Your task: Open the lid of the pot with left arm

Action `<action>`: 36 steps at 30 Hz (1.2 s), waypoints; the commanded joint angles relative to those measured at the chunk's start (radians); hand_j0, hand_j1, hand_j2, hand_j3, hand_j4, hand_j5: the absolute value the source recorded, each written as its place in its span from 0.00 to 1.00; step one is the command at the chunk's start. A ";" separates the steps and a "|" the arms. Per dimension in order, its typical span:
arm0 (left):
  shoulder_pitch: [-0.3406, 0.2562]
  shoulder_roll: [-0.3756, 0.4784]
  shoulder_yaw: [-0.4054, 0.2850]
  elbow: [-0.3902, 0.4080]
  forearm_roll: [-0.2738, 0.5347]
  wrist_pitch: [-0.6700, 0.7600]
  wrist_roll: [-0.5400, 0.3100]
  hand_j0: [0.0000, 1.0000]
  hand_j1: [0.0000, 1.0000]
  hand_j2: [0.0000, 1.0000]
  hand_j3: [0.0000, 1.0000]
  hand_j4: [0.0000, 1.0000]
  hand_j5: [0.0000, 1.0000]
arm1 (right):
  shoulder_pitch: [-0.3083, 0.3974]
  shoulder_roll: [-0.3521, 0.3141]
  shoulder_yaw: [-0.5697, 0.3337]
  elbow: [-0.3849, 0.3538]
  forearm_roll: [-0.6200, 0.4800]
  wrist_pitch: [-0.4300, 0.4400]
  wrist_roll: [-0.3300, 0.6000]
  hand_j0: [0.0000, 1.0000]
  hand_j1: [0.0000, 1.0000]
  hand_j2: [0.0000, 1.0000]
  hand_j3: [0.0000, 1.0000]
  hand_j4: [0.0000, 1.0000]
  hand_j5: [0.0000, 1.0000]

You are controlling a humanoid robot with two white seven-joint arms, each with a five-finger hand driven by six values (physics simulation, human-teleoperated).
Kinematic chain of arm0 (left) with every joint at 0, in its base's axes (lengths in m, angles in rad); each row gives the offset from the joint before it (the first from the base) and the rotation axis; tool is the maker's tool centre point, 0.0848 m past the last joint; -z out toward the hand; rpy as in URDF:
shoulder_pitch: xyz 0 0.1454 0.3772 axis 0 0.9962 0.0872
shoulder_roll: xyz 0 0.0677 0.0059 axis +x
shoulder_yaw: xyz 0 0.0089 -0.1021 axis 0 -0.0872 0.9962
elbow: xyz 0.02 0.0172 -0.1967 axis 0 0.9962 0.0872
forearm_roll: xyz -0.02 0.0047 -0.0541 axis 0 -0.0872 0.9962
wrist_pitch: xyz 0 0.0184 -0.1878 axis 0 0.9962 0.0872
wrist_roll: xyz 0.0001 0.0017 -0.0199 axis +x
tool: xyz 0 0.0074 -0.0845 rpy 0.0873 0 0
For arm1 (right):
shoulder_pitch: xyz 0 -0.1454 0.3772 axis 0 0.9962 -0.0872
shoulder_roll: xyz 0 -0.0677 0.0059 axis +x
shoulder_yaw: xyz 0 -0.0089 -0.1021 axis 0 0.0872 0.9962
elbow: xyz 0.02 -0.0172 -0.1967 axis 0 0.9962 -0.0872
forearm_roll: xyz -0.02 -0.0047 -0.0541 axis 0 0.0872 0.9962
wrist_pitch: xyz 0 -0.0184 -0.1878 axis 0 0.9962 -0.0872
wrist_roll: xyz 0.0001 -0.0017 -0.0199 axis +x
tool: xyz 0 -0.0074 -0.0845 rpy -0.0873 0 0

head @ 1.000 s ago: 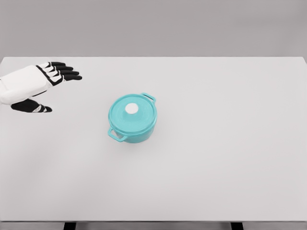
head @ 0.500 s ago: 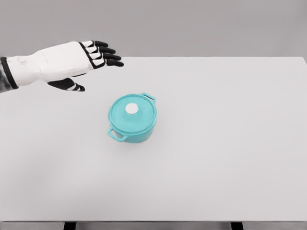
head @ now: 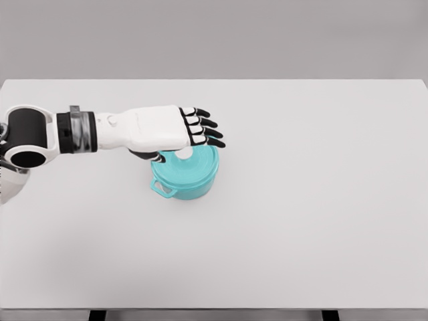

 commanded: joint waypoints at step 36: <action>0.011 -0.092 0.001 0.100 -0.139 0.003 0.001 0.97 0.97 0.97 0.97 0.97 0.97 | 0.000 0.000 0.000 0.000 -0.002 -0.001 0.000 1.00 1.00 1.00 1.00 1.00 1.00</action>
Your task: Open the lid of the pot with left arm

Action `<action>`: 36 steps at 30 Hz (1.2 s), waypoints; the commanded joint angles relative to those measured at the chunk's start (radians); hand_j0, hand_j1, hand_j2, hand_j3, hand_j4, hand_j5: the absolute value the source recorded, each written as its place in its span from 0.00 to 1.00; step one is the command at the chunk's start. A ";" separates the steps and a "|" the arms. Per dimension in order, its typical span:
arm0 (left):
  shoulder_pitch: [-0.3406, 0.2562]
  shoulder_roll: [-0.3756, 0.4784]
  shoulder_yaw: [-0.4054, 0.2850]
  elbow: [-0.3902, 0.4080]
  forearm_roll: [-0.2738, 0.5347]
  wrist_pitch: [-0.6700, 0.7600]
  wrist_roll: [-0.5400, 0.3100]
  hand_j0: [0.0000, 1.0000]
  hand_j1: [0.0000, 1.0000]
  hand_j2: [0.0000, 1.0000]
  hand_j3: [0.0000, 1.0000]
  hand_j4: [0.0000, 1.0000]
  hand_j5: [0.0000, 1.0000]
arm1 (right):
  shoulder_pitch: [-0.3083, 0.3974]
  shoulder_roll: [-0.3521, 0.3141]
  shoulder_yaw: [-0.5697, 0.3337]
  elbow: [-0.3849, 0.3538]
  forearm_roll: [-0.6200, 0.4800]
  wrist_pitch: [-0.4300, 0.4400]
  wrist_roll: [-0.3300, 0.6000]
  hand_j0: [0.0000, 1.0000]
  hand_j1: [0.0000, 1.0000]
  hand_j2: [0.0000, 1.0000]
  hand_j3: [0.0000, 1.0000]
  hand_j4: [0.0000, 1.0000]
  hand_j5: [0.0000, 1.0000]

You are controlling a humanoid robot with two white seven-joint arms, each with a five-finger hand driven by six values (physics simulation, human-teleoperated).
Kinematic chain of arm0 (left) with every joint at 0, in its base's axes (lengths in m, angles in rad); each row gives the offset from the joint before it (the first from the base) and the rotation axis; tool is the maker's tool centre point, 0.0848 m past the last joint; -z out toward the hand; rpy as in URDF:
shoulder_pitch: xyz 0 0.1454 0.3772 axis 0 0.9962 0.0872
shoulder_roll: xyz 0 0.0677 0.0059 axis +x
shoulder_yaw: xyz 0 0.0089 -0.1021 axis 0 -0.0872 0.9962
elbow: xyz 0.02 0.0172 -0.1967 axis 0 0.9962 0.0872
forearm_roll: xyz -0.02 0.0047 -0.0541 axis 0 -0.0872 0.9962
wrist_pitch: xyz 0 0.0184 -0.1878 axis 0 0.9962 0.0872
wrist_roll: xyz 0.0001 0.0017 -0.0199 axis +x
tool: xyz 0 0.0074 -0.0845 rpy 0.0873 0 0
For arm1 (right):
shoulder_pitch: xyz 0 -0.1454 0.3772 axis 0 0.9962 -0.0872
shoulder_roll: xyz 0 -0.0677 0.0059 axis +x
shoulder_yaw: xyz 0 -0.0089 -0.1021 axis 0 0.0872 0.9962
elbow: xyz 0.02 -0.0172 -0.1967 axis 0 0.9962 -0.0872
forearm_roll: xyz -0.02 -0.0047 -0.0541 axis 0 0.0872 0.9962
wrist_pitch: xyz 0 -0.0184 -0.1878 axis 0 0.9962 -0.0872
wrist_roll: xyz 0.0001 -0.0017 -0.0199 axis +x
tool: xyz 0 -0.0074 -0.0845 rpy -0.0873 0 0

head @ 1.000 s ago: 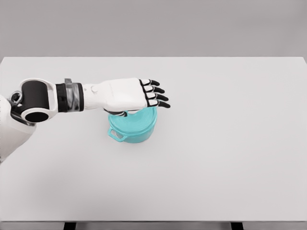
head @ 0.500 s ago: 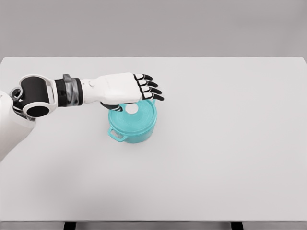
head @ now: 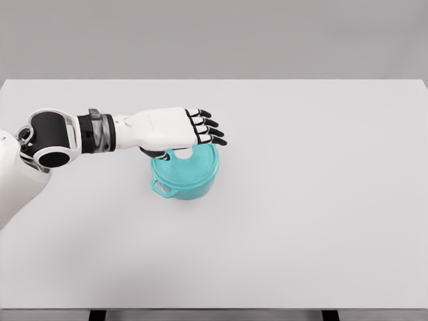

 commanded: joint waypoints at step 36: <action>0.018 0.006 -0.009 0.000 0.013 0.003 0.001 0.84 0.84 0.84 0.84 0.84 0.84 | 0.000 0.000 0.000 0.000 0.000 -0.001 0.000 1.00 1.00 1.00 1.00 1.00 1.00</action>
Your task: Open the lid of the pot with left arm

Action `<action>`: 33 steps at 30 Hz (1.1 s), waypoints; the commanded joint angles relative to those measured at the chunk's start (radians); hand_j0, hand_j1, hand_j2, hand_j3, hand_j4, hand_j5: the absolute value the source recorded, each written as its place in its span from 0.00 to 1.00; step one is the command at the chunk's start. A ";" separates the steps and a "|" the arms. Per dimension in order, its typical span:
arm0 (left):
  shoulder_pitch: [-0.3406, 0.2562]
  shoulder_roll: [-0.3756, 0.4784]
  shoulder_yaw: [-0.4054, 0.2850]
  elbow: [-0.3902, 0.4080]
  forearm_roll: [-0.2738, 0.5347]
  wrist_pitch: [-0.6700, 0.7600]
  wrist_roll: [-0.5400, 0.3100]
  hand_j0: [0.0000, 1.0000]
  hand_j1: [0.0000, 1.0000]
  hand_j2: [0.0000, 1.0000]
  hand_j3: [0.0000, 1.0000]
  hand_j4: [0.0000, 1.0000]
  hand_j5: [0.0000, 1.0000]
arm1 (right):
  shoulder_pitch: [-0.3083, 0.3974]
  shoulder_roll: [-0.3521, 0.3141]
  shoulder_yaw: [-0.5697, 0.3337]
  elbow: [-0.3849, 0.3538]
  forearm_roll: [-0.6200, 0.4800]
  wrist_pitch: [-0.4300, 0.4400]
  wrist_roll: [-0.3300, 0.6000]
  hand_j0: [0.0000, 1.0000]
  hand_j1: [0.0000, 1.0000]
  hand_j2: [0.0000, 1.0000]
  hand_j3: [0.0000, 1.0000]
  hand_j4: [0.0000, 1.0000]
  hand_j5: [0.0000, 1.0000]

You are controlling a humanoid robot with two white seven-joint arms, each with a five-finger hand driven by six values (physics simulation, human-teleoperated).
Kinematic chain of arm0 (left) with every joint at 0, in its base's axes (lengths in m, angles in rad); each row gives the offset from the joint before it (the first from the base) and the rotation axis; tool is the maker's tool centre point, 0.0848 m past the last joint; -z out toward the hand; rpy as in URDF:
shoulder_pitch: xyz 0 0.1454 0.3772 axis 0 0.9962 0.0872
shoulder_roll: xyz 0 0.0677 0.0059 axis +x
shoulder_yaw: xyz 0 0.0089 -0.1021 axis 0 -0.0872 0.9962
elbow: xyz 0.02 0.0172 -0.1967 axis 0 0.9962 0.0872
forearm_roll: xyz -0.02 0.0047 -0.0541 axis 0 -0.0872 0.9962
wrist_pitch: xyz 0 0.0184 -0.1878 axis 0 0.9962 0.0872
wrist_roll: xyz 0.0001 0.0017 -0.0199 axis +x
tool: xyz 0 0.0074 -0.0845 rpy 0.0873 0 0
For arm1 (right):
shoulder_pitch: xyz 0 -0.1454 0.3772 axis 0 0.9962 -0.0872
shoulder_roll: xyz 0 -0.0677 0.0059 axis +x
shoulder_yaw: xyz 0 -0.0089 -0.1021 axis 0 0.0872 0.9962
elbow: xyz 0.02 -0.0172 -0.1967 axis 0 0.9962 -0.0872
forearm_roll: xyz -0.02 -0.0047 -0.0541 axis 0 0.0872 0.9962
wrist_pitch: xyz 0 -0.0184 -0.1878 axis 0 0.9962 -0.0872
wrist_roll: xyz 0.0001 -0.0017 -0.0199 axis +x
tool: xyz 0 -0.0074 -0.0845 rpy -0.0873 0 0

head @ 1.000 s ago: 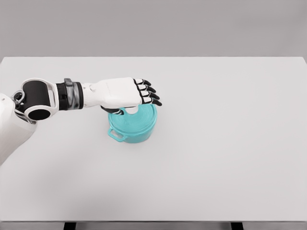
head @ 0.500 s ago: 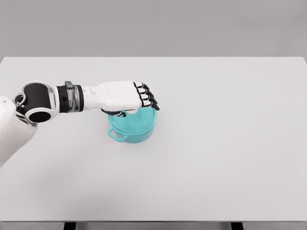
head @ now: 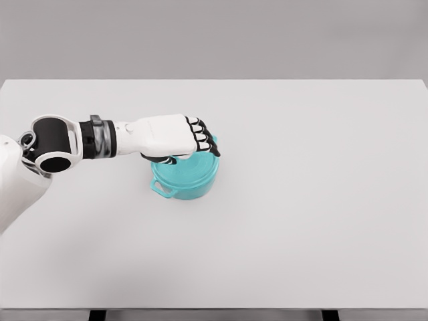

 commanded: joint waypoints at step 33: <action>0.006 0.020 0.001 0.000 0.004 0.003 0.001 0.76 0.76 0.76 0.76 0.76 0.76 | 0.000 0.000 0.000 0.000 -0.001 -0.001 0.000 1.00 1.00 1.00 1.00 1.00 1.00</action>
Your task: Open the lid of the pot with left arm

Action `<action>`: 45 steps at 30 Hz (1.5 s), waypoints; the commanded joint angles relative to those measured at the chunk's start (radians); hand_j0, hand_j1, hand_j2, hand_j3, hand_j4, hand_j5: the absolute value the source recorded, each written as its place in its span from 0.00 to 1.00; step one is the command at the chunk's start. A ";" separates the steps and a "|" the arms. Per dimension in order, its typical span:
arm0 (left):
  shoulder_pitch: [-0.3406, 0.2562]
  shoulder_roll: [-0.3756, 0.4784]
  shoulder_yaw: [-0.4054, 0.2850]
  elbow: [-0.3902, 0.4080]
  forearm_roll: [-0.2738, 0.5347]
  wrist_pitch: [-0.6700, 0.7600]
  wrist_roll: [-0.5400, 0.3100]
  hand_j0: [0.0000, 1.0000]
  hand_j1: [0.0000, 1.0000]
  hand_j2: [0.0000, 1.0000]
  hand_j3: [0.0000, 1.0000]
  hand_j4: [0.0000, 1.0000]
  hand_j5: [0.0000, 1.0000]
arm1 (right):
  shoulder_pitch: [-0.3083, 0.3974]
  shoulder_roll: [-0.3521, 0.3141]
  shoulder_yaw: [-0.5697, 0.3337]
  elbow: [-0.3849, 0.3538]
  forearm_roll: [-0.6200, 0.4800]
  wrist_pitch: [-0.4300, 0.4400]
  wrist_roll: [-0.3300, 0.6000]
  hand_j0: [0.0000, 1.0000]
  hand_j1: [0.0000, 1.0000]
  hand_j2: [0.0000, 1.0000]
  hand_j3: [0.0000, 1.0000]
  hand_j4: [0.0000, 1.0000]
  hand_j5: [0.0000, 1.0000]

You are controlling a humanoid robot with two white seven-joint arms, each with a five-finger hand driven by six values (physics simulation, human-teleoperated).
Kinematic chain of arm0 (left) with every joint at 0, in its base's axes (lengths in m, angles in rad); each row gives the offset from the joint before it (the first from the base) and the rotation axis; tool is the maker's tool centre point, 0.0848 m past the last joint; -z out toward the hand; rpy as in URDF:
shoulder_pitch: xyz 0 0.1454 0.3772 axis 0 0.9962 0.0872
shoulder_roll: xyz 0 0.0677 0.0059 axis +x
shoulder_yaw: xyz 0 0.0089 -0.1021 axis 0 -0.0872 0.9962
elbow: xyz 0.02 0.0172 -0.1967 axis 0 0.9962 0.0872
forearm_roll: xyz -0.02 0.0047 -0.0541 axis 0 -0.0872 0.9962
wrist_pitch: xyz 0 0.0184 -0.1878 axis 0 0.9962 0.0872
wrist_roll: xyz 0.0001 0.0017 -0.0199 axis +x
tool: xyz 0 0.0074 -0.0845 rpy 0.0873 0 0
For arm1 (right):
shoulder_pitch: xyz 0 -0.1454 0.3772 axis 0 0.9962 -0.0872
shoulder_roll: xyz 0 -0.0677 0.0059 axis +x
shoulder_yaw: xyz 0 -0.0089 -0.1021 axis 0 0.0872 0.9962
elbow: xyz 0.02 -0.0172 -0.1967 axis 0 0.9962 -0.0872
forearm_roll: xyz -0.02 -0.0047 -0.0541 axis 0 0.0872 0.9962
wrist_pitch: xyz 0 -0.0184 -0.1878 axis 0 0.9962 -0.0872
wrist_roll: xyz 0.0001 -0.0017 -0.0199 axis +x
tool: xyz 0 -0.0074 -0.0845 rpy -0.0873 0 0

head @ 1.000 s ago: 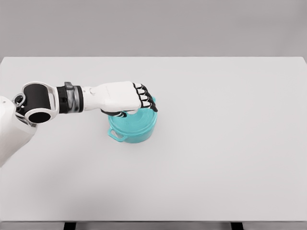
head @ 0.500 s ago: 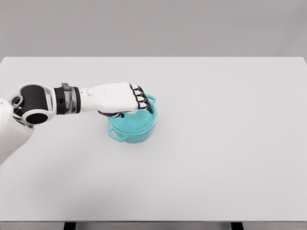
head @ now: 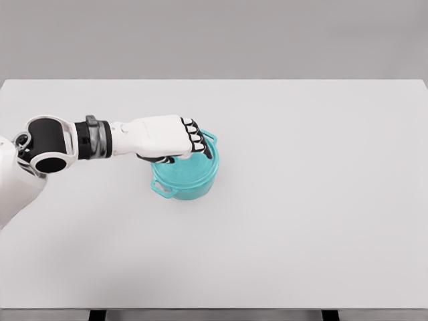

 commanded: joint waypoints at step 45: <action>0.005 0.010 -0.005 0.000 -0.004 0.003 0.000 0.66 0.66 0.66 0.66 0.66 0.66 | 0.000 0.000 0.000 0.000 -0.002 -0.001 0.000 1.00 1.00 1.00 1.00 1.00 1.00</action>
